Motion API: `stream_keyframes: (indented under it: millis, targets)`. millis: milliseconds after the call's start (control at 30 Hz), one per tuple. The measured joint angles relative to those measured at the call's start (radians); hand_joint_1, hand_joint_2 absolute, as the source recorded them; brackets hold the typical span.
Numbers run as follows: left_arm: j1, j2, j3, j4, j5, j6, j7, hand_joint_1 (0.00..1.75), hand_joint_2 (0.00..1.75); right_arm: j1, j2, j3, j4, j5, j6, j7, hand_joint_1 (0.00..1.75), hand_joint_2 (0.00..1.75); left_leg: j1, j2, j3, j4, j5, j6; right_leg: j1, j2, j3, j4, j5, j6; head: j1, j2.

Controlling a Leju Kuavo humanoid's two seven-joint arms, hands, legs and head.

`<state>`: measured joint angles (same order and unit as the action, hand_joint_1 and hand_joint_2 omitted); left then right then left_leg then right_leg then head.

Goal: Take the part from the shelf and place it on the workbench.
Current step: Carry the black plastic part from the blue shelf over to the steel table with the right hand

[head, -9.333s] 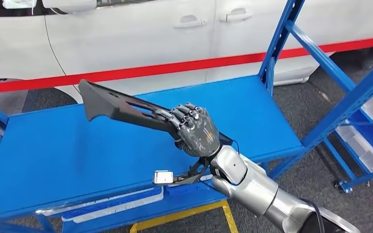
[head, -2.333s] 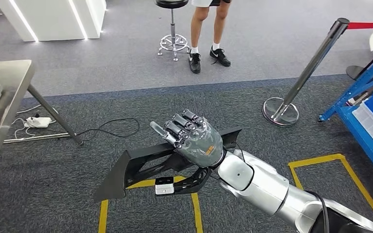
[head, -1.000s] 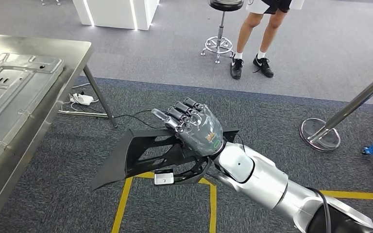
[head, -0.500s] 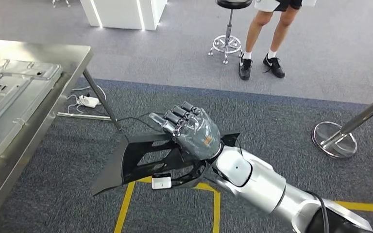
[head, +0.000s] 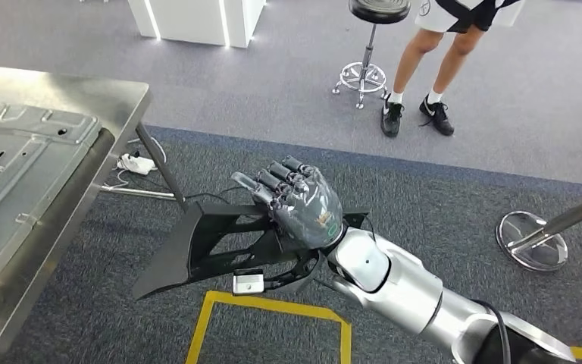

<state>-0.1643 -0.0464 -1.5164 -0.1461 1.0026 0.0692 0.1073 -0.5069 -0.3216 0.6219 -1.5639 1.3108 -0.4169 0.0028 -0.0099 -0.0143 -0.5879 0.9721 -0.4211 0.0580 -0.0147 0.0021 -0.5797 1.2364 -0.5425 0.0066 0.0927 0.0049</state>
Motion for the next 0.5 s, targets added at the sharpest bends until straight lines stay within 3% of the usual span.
stream_keyframes:
  millis: [67,100,133,167,200,267,300,333,367,400,467,500]
  targets:
    - [0.000,-0.001,0.000,0.000,0.000,0.000,0.000,0.00,1.75,0.000,0.000,-0.001,0.000,-0.004,0.003,-0.001,1.75,1.75,0.000,-0.003,0.045,-0.002,-0.034,0.002,-0.001,0.000,-0.105,0.071,-0.068,0.005,0.000,0.000]
    - [0.000,-0.002,0.000,0.000,0.000,0.000,0.000,0.00,1.75,0.000,0.000,-0.002,0.001,-0.005,0.004,-0.001,1.75,1.75,0.000,-0.006,0.071,-0.002,-0.054,0.001,-0.001,0.000,-0.139,0.068,-0.106,0.006,0.000,0.000]
    - [0.000,-0.002,0.000,0.000,0.000,0.000,0.000,0.00,1.75,0.000,0.000,-0.003,0.000,-0.006,0.004,-0.001,1.75,1.75,0.001,-0.009,0.100,-0.002,-0.075,-0.001,-0.001,-0.001,-0.160,0.042,-0.122,0.007,0.000,0.000]
    - [0.000,-0.003,0.000,0.000,0.000,-0.001,0.000,0.00,1.75,0.000,0.000,-0.004,0.000,-0.007,0.004,-0.001,1.75,1.75,0.001,-0.010,0.130,-0.002,-0.097,-0.003,-0.001,-0.001,-0.172,-0.003,-0.099,0.007,0.000,0.000]
    - [0.001,-0.003,0.000,0.000,0.000,-0.001,0.000,0.00,1.75,0.000,0.000,-0.005,0.001,-0.007,0.005,-0.001,1.75,1.75,0.001,-0.011,0.155,-0.002,-0.120,-0.006,0.000,-0.001,-0.177,-0.063,-0.025,0.005,0.000,-0.001]
    - [0.000,-0.005,-0.001,0.000,0.000,-0.001,0.000,0.00,1.75,-0.001,-0.001,-0.006,0.002,-0.008,0.008,-0.001,1.75,1.75,-0.002,-0.013,0.190,-0.001,-0.163,-0.014,0.005,-0.002,-0.176,-0.161,0.149,-0.003,0.000,-0.001]
    - [-0.001,-0.005,-0.002,0.000,-0.001,-0.001,0.000,0.00,1.75,-0.001,-0.001,-0.006,0.001,-0.009,0.009,-0.002,1.75,1.75,-0.002,-0.013,0.205,-0.002,-0.176,-0.020,0.008,-0.001,-0.174,-0.183,0.202,-0.009,0.000,-0.001]
    - [-0.004,-0.005,-0.002,0.000,-0.001,-0.001,0.000,0.00,1.75,-0.002,-0.001,-0.007,0.000,-0.009,0.010,-0.002,1.75,1.75,-0.003,-0.014,0.214,0.003,-0.178,-0.026,0.011,-0.001,-0.167,-0.188,0.210,-0.015,0.000,-0.001]
    - [-0.006,-0.005,-0.002,0.000,-0.001,-0.001,0.000,0.00,1.75,-0.004,-0.001,-0.008,-0.002,-0.009,0.010,-0.002,1.75,1.75,-0.002,-0.012,0.211,0.021,-0.169,-0.031,0.010,0.001,-0.155,-0.188,0.200,-0.022,0.000,0.000]
    - [-0.007,-0.005,-0.002,0.000,-0.001,-0.001,0.000,0.00,1.75,-0.007,-0.002,-0.010,-0.003,-0.009,0.010,-0.002,1.75,1.75,-0.001,-0.010,0.197,0.060,-0.145,-0.035,0.009,0.003,-0.141,-0.192,0.191,-0.029,0.000,0.000]
    - [-0.009,-0.005,-0.002,0.000,-0.001,-0.001,0.000,0.00,1.75,-0.009,-0.003,-0.011,-0.003,-0.010,0.010,-0.002,1.75,1.75,0.002,-0.004,0.118,0.191,-0.110,-0.043,0.007,0.003,-0.103,-0.200,0.168,-0.039,-0.001,0.000]
    - [-0.009,-0.005,-0.003,0.000,-0.001,0.000,0.001,0.00,1.75,-0.009,-0.003,-0.011,-0.003,-0.010,0.010,-0.002,1.75,1.75,0.003,-0.002,0.071,0.253,-0.122,-0.046,0.007,0.003,-0.082,-0.204,0.153,-0.042,-0.001,0.000]
